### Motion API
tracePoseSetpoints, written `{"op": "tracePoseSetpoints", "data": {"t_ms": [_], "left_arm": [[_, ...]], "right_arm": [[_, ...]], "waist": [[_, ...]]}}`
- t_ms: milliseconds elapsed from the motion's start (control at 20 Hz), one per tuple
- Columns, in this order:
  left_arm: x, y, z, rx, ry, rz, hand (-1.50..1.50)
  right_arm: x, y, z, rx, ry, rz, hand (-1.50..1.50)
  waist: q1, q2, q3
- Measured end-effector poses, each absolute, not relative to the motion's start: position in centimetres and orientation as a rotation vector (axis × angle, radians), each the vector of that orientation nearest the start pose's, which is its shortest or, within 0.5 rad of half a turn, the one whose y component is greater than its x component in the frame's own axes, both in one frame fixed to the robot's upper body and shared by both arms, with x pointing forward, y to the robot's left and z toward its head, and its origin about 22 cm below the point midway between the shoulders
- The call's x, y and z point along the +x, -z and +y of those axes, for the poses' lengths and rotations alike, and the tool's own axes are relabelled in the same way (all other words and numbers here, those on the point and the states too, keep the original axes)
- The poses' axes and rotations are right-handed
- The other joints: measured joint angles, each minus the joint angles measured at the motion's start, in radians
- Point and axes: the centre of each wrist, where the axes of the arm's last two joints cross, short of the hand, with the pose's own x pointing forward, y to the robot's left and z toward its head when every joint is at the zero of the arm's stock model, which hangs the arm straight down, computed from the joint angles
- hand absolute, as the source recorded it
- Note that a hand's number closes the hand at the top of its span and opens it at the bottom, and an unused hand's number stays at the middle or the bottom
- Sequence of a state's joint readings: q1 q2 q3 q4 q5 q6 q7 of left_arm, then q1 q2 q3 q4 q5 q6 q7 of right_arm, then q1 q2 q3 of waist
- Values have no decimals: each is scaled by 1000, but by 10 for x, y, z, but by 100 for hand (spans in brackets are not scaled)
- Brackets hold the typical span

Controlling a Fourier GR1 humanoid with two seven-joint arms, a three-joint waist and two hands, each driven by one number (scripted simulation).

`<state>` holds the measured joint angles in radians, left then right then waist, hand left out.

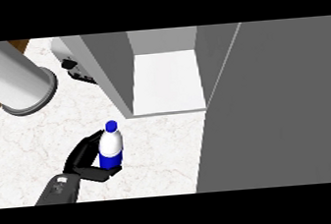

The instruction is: Pick up the bottled water, place it into the cabinet and close the cabinet

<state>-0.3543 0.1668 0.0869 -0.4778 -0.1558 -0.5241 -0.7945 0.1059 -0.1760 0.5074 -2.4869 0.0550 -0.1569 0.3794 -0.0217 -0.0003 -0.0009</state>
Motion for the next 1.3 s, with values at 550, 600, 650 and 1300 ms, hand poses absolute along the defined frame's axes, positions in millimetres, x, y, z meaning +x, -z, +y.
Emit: {"op": "tracePoseSetpoints", "data": {"t_ms": [550, 600, 650, 1300], "left_arm": [[274, 128, 251, -369, 453, -1727, 150], [274, 129, 245, -323, 417, -1752, 150], [275, 129, 245, -267, 376, -1775, 150], [293, 85, 188, -149, 21, -1900, 150]], "right_arm": [[124, -175, -172, 278, -243, -1942, -150], [125, -175, -173, 274, -243, -1943, -150], [125, -174, -174, 270, -244, -1945, -150], [121, -167, -172, 285, -238, -1928, -150]], "waist": [[11, -2, 0], [11, -2, 0], [13, -2, 0], [15, -5, 1]]}}
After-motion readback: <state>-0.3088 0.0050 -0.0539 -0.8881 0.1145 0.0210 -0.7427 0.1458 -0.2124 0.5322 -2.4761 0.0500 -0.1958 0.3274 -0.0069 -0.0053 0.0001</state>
